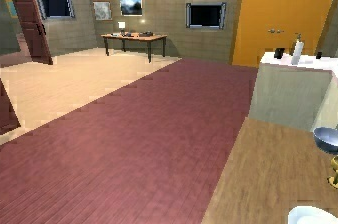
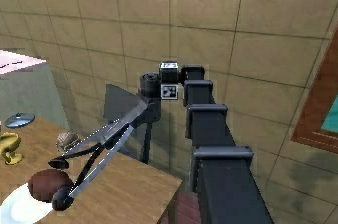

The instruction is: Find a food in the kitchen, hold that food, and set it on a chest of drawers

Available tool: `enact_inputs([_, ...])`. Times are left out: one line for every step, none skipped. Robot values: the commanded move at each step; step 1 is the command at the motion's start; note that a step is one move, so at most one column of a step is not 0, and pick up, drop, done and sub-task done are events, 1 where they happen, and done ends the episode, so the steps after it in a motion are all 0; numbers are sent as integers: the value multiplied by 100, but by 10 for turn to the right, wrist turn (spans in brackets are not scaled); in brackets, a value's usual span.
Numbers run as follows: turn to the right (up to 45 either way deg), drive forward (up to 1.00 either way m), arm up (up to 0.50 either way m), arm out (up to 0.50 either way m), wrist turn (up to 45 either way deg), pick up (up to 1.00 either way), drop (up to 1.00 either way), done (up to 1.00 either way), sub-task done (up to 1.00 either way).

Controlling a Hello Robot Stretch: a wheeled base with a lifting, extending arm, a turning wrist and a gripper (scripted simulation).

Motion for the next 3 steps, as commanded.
enact_inputs([0, 0, 0, 0, -90, 0, 0, 0, 0])
enact_inputs([0, 0, 0, -26, 0, 0, 0, 0, 0])
enact_inputs([-450, 0, 0, 0, 0, 0, 0, 0, 0])
